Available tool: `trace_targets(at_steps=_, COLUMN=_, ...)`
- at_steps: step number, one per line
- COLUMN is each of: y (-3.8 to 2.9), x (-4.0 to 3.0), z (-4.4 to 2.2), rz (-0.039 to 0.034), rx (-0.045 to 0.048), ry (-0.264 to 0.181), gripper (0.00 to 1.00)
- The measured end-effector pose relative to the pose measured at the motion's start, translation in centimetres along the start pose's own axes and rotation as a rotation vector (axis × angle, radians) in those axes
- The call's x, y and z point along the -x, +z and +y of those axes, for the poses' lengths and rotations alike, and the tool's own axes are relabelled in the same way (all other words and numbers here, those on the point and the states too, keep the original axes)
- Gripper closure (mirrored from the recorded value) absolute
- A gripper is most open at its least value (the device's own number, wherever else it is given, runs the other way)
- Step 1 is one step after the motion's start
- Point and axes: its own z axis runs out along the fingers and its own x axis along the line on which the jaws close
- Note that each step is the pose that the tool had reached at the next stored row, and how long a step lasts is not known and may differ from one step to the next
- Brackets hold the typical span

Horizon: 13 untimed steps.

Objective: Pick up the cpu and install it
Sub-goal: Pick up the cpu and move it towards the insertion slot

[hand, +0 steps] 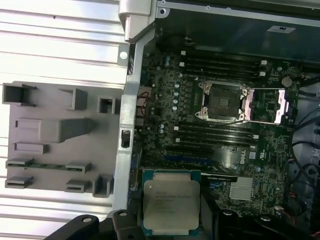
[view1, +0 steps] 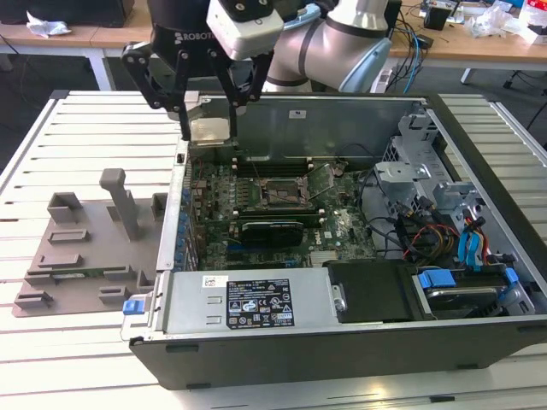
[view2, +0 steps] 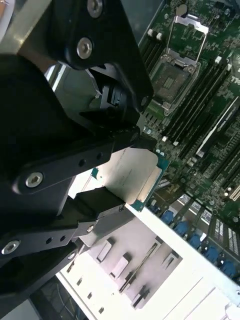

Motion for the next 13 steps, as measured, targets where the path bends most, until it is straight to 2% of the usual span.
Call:
trace_targets(at_steps=6, y=0.12, x=2.02, z=-0.17, rz=0.0003, rx=-0.0022, ry=0.0, gripper=0.45)
trace_targets(at_steps=8, y=0.14, x=2.37, z=-0.2, rz=0.0004, rx=-0.0024, ry=0.0, gripper=0.45)
trace_targets(at_steps=10, y=0.21, x=3.22, z=-0.28, rz=0.0006, rx=-0.0027, ry=0.0, gripper=0.45)
trace_targets(at_steps=13, y=0.58, x=4.26, z=-0.08, rz=0.0013, rx=-0.0026, ry=0.0, gripper=0.45)
